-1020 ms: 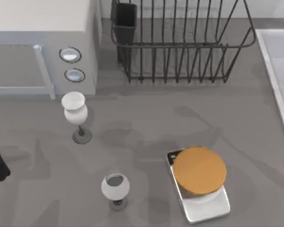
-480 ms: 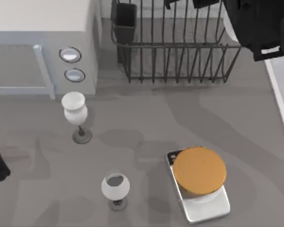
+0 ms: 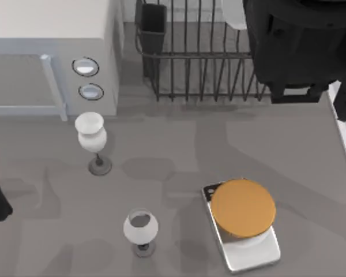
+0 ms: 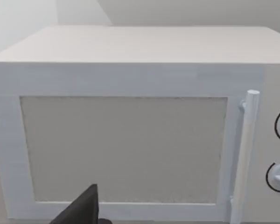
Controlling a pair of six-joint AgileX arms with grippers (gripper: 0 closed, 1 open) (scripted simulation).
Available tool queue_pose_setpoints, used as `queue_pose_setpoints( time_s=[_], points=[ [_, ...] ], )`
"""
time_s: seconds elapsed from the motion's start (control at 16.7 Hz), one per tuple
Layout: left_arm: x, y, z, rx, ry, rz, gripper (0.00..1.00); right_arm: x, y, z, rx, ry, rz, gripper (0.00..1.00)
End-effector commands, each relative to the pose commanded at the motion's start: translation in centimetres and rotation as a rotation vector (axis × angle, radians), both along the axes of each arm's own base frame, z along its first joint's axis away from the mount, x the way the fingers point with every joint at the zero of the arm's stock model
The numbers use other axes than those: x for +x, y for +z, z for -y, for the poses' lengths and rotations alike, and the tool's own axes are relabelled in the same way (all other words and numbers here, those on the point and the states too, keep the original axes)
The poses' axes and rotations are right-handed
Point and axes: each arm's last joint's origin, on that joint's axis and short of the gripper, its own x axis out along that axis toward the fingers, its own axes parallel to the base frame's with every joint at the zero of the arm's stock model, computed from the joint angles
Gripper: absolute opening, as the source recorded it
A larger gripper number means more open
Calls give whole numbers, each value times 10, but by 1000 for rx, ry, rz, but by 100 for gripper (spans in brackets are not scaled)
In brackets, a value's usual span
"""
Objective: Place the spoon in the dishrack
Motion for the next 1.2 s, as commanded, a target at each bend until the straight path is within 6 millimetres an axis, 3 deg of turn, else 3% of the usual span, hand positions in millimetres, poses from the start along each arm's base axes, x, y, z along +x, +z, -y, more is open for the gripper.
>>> queue_pose_setpoints(
  time_s=[0.24, 0.42, 0.72, 0.96, 1.08, 1.2],
  points=[
    [0, 0, 0, 0, 0, 0, 100, 2, -2, -1, -3, -1, -3, 0],
    [0, 0, 0, 0, 0, 0, 100, 24, -18, -12, -5, -1, -5, 0],
    [0, 0, 0, 0, 0, 0, 100, 109, -91, -33, 16, 2, 9, 0],
    [0, 0, 0, 0, 0, 0, 100, 174, -163, -17, 18, 1, 17, 0],
    [0, 0, 0, 0, 0, 0, 100, 193, -190, -4, 6, 0, 6, 0],
    [0, 0, 0, 0, 0, 0, 100, 200, -200, 2, 0, 0, 0, 0]
  ],
)
